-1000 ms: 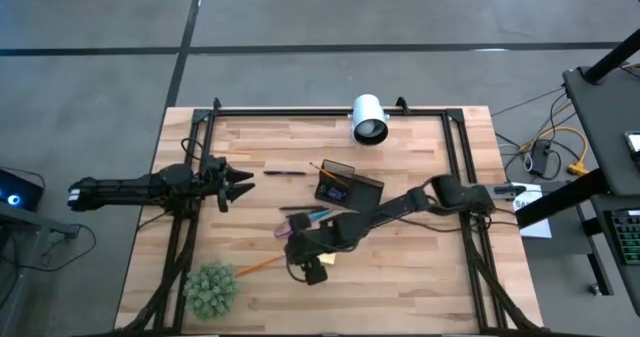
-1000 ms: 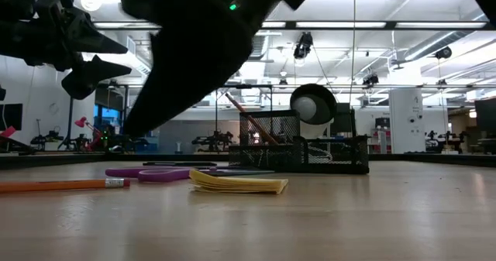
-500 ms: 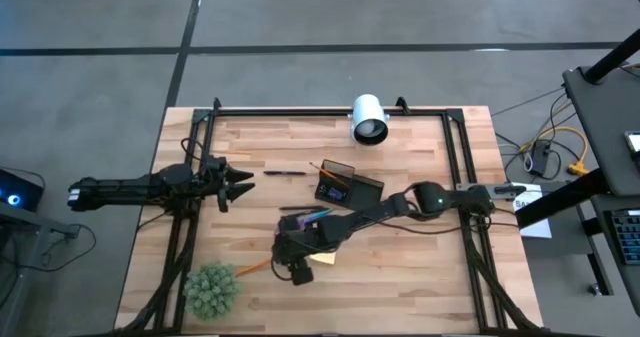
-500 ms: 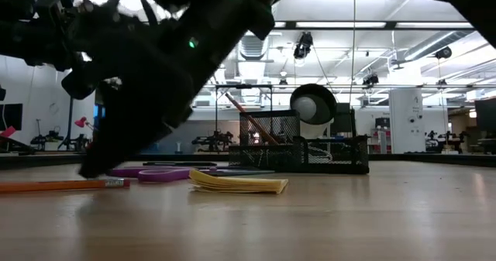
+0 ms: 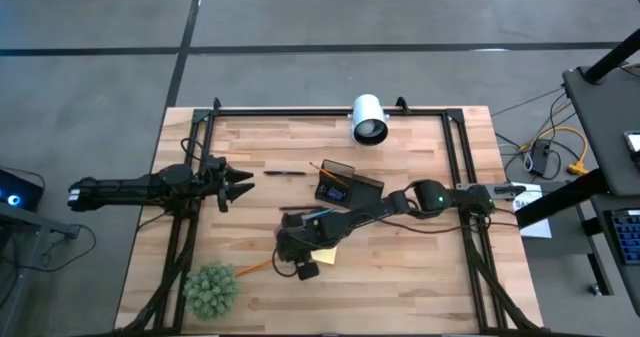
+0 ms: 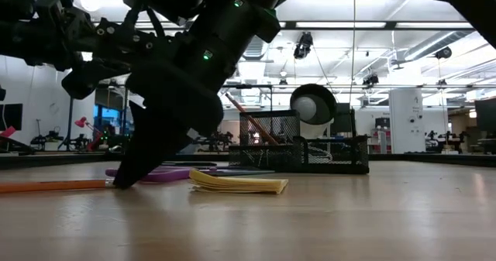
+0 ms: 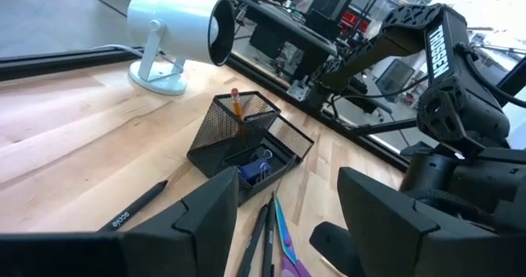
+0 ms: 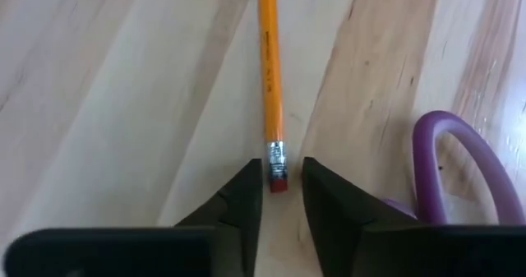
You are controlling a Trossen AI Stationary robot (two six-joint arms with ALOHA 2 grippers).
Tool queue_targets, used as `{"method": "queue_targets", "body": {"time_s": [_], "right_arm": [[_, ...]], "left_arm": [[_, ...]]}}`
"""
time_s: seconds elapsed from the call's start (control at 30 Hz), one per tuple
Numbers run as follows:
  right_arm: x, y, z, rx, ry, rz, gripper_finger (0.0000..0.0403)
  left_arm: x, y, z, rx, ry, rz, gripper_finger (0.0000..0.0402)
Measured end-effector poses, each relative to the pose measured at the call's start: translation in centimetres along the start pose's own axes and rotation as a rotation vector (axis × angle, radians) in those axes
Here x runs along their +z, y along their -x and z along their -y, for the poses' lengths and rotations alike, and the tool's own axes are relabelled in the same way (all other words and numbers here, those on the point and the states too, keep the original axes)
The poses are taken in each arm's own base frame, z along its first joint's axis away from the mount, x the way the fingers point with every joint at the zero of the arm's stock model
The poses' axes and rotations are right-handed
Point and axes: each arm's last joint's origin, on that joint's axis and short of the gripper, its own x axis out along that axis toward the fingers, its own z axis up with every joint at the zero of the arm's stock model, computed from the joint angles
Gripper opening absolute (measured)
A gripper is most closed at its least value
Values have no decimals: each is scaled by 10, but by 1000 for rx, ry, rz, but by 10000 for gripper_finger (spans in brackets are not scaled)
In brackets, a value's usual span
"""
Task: Pick and place office supplies into organizer
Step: Put the yellow pencil into the black mesh organizer
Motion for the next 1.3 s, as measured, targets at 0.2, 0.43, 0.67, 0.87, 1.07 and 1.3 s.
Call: {"method": "queue_targets", "body": {"time_s": [0.2,0.43,0.67,0.87,1.07,1.3], "right_arm": [[-8,-4,-2,4,62,-21,44],[-11,-6,-3,6,89,-40,20],[-11,-4,-3,5,58,-39,10],[-3,12,3,-44,-44,-37,9],[15,54,20,-189,-127,-81,8],[31,114,25,-334,-145,-166,8]], "left_arm": [[0,0,0,1,0,-2,195],[0,0,0,1,0,-2,195],[1,0,1,-2,0,2,195],[3,1,1,-6,2,8,195],[7,2,3,-13,4,20,195],[16,3,9,-63,23,112,195]]}}
